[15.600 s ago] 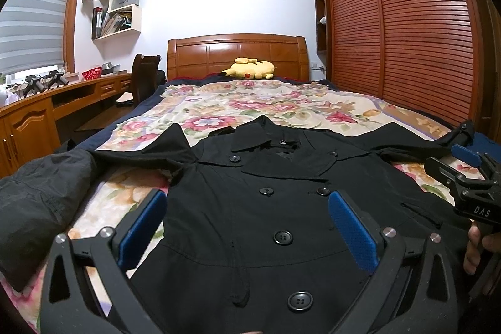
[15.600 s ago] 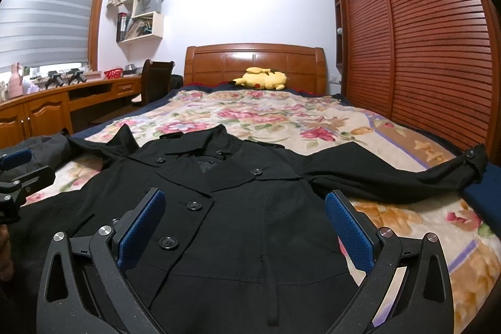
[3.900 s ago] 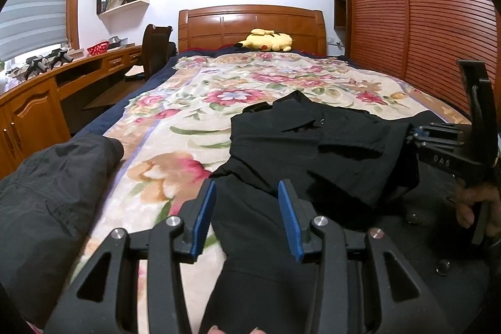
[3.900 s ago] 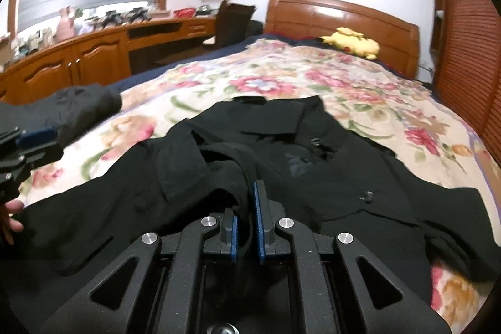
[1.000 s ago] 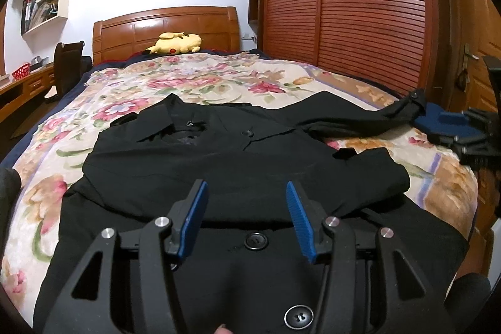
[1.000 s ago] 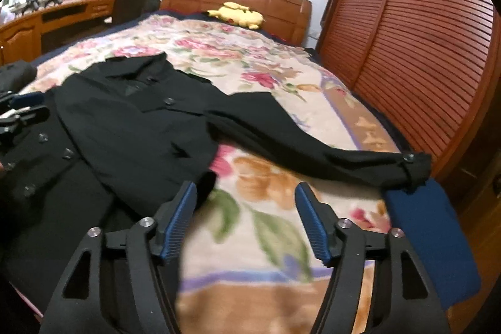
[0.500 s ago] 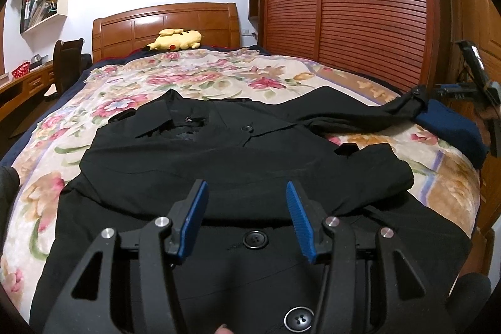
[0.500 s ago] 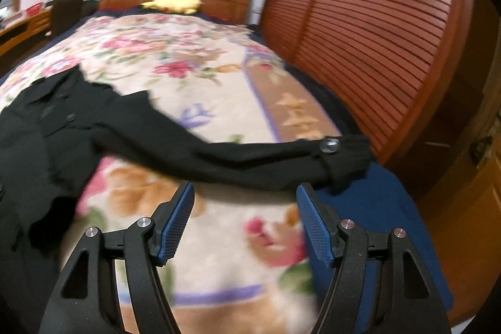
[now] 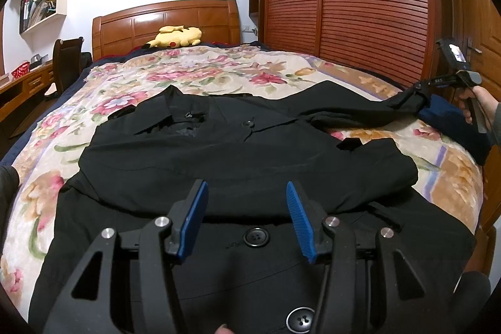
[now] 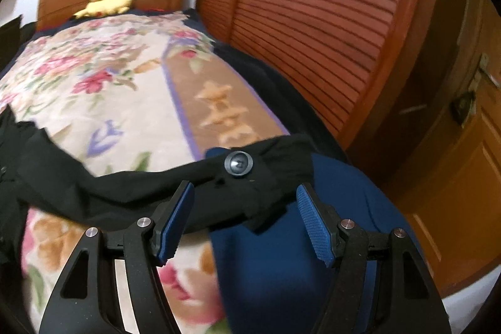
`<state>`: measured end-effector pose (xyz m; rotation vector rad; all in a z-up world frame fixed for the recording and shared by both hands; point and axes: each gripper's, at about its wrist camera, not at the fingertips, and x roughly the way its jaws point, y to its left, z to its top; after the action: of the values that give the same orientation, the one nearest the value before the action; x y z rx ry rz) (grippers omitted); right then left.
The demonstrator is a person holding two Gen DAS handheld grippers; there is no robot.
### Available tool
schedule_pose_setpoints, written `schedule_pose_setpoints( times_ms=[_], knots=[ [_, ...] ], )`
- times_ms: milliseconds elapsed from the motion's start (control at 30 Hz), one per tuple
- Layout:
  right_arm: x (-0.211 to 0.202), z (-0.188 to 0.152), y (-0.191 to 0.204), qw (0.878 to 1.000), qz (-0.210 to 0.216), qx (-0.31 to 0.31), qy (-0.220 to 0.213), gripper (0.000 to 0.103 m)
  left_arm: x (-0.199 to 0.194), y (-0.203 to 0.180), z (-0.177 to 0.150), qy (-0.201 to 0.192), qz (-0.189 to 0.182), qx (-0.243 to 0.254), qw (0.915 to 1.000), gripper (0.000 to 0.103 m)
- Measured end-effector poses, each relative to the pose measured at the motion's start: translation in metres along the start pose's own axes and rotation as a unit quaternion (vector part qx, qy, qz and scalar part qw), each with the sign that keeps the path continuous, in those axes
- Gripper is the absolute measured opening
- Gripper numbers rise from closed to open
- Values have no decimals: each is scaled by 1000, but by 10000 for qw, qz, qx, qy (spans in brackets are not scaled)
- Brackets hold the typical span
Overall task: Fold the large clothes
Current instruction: 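Move the right tool to the buttoned cuff of the outstretched sleeve, then close the right tool on the sleeve cuff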
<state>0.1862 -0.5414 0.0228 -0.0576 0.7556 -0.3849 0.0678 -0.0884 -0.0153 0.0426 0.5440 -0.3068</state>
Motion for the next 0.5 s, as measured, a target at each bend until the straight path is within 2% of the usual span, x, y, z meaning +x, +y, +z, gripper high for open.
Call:
schedule_pose_setpoints(
  times_ms=[267,433,467,500],
  knots=[
    [38,0,-18,9978,-48,532,401,69,3,0,-2,57,18,14,10000,51],
    [47,-2,-12,9980,-21,457,436,69,4,0,-3,89,7,3,10000,51],
    [48,-2,-10,9982,-47,419,431,68,4,0,-3,93,4,4,10000,51],
    [48,-3,-8,9985,-9,360,409,61,4,0,-3,97,0,3,10000,51]
  ],
)
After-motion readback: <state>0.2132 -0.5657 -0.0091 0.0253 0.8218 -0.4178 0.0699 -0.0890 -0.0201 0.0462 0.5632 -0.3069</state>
